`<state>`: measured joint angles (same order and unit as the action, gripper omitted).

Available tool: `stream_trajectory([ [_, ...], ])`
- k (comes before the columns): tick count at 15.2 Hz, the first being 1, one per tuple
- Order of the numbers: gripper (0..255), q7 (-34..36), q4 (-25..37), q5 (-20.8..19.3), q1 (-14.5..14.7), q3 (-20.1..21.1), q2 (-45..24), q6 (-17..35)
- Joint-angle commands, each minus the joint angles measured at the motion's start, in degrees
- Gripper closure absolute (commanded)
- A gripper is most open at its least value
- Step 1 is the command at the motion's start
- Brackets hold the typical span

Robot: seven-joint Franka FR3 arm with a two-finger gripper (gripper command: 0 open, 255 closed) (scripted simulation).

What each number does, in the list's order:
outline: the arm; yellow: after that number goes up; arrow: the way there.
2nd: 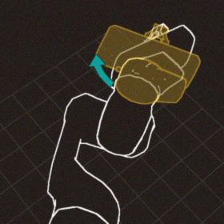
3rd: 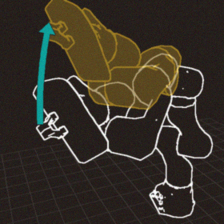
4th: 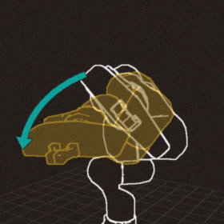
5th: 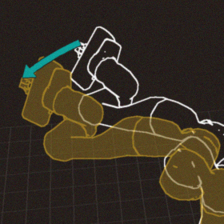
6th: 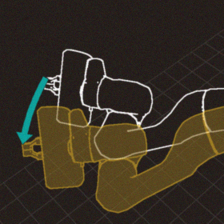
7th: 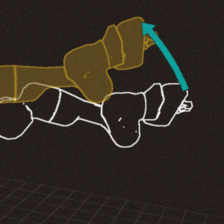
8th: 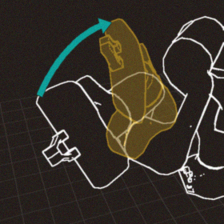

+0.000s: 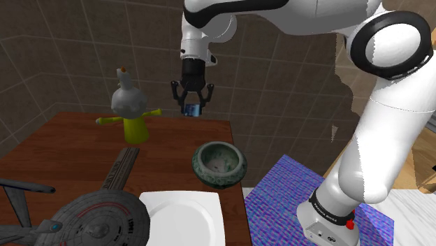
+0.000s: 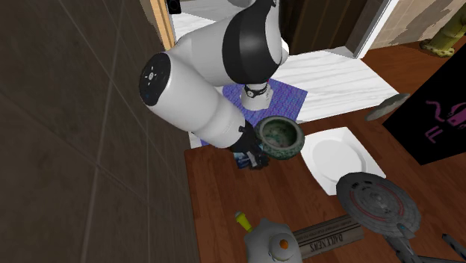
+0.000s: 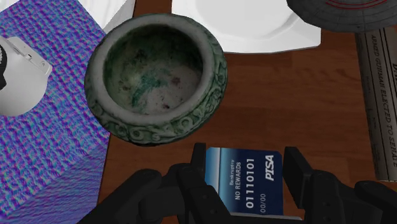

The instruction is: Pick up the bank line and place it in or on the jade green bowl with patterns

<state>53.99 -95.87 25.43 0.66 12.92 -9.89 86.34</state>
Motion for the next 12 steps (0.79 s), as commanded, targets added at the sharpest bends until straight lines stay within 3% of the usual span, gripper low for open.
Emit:
stream_trajectory([
  [1,255,0.1,-5.33,1.16,0.29,0.42,4.48,1.14],
  [12,255,1.59,-30.44,8.52,3.14,2.5,29.64,2.72],
])
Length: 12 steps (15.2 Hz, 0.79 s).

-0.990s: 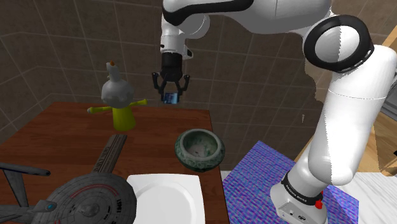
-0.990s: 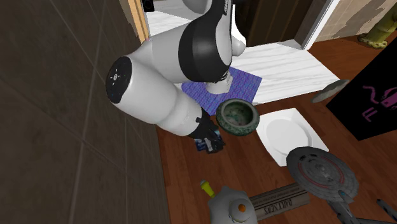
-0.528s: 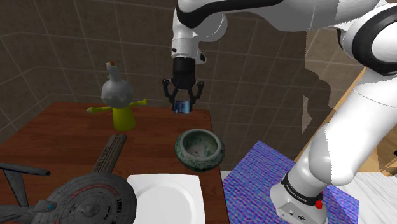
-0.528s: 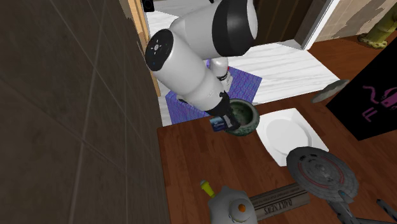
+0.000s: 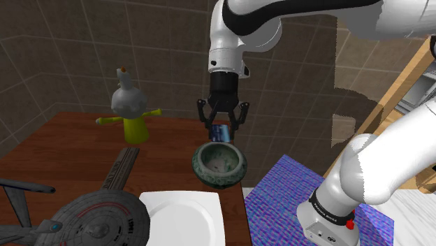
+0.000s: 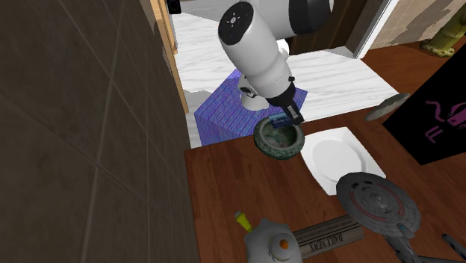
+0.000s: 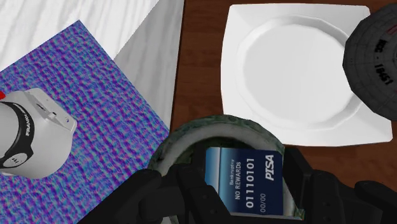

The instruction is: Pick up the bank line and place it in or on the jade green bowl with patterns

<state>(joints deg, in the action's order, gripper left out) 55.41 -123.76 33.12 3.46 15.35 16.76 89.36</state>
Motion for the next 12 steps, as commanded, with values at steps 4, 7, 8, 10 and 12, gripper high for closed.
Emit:
stream_trajectory([
  [4,255,-1.07,-5.05,1.02,0.46,0.47,2.49,2.45],
  [7,255,-2.0,-6.81,1.19,0.53,0.81,1.98,4.54],
  [8,255,-2.31,-7.38,1.26,0.55,0.92,1.78,5.24],
  [10,255,-2.92,-8.47,1.39,0.6,1.15,1.34,6.66],
  [12,255,-3.54,-9.53,1.54,0.65,1.38,0.85,8.08],
])
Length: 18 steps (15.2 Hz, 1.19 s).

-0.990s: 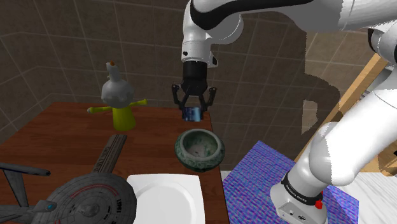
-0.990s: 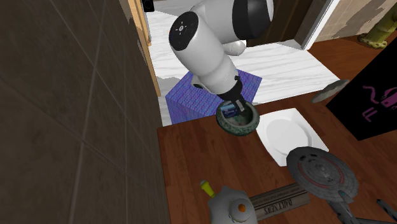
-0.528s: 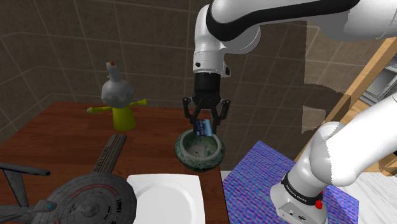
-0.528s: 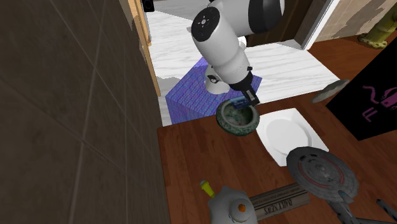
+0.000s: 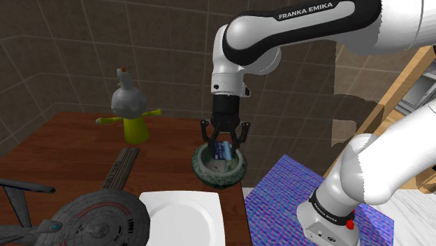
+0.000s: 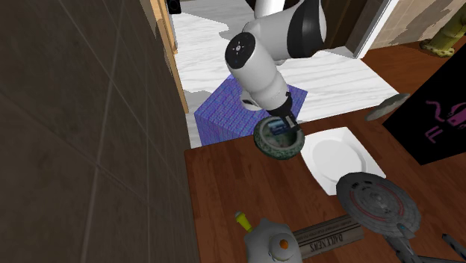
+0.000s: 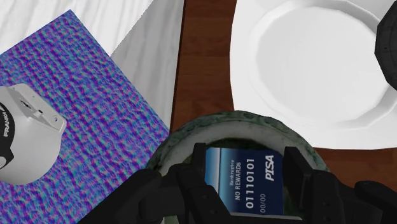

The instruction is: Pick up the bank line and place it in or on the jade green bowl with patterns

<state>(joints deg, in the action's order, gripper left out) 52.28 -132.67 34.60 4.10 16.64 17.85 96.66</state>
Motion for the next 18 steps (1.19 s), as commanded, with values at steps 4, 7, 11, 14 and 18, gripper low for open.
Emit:
stream_trajectory([
  [4,255,-1.64,-2.6,0.37,0.11,0.55,-1.4,3.69],
  [7,255,-1.84,-2.9,0.43,0.12,0.62,-1.61,4.16],
  [11,255,-1.84,-2.9,0.43,0.12,0.62,-1.61,4.16],
  [14,0,-1.84,-2.9,0.43,0.12,0.62,-1.6,4.15],
  [18,0,-1.84,-2.9,0.43,0.12,0.62,-1.6,4.15],
])
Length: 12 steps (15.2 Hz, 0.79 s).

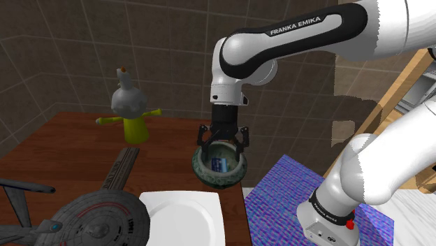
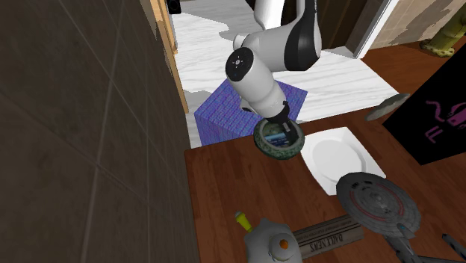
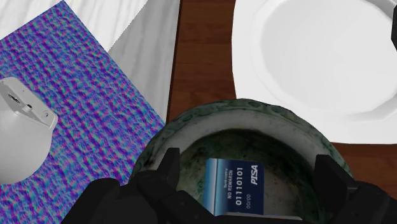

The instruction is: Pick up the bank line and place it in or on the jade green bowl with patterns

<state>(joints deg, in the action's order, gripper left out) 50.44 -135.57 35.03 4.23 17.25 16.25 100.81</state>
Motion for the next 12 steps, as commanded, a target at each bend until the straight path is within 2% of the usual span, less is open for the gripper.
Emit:
stream_trajectory([
  [1,0,0.0,0.0,0.0,0.0,0.0,0.0,0.0],
  [5,0,0.65,6.31,-2.49,-1.66,-2.36,-0.29,-6.67],
  [12,0,0.65,6.31,-2.49,-1.66,-2.37,-0.29,-6.67],
])
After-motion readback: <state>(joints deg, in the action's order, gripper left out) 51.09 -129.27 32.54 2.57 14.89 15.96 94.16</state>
